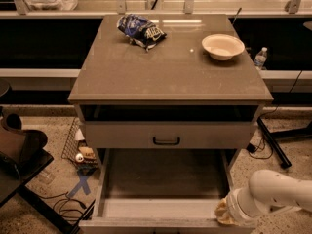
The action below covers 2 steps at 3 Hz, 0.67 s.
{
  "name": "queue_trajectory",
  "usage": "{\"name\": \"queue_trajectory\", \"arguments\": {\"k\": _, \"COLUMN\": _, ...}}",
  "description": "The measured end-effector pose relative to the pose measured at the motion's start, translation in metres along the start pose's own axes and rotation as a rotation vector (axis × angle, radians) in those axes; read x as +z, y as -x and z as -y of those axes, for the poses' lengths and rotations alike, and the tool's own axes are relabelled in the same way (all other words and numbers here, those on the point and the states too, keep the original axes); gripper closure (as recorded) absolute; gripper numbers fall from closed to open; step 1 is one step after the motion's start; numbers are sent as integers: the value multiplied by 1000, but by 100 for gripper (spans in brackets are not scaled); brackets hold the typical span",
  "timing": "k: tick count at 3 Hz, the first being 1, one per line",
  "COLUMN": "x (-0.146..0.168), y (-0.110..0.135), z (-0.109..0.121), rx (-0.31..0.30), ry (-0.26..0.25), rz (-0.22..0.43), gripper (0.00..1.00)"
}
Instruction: Open middle drawer
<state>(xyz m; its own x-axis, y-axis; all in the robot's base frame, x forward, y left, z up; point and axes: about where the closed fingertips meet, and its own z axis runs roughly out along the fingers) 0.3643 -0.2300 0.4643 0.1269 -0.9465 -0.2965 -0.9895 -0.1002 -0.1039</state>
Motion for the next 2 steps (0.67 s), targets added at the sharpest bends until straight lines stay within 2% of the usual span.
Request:
{"name": "queue_trajectory", "arguments": {"k": 1, "x": -4, "y": 1, "z": -2, "rx": 7, "ry": 0, "rz": -6, "gripper": 100}}
{"name": "queue_trajectory", "arguments": {"k": 2, "x": 7, "y": 4, "z": -9, "rx": 7, "ry": 34, "rz": -4, "gripper": 100}}
